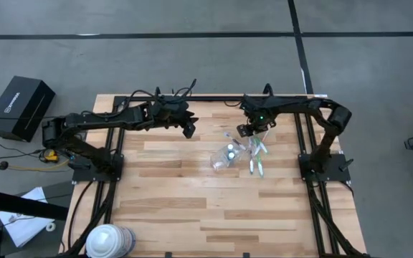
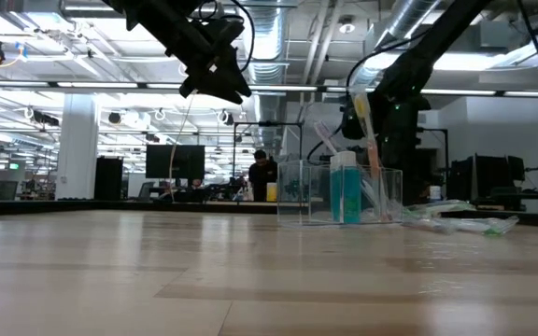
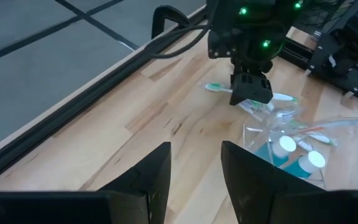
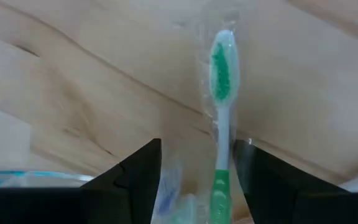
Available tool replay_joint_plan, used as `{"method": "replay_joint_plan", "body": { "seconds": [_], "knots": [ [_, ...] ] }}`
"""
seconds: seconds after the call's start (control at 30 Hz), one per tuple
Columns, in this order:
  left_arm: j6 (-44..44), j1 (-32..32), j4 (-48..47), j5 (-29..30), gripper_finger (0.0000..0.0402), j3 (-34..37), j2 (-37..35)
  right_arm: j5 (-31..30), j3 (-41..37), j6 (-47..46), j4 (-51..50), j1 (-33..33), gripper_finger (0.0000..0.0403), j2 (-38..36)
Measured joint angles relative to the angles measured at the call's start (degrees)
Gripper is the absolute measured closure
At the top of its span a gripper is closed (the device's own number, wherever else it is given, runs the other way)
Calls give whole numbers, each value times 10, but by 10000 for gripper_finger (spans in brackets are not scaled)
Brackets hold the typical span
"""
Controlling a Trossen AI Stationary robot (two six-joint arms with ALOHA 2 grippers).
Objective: Pick & Place toothbrushing station
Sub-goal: Put the green toothbrush into the transparent organizer
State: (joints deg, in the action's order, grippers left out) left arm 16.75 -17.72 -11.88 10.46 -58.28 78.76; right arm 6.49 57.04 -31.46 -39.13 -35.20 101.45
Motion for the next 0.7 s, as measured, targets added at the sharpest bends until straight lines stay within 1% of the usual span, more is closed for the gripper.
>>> {"method": "replay_joint_plan", "body": {
  "seconds": [0.1,0.17,0.23,0.37,0.4,0.47,0.6,0.7],
  "knots": [
    [0,-1,0,0,266,0,0,-1,1,-5,-1,-1,225,6],
    [-1,-4,0,0,266,0,0,-7,1,-10,1,-1,248,6],
    [-1,-6,0,0,266,0,0,-10,-1,-11,2,-3,282,3],
    [-2,-13,0,0,266,0,0,-11,-2,-9,-2,-15,369,3],
    [-2,-16,0,0,266,0,0,-10,-2,-6,-2,-19,384,3],
    [-2,-19,0,-2,266,0,0,-8,-2,-1,-1,-22,390,3],
    [-2,-25,1,-2,266,0,0,-3,-2,0,2,-25,374,4],
    [-2,-26,1,-2,266,0,0,-3,-2,5,3,-25,390,4]
  ]
}}
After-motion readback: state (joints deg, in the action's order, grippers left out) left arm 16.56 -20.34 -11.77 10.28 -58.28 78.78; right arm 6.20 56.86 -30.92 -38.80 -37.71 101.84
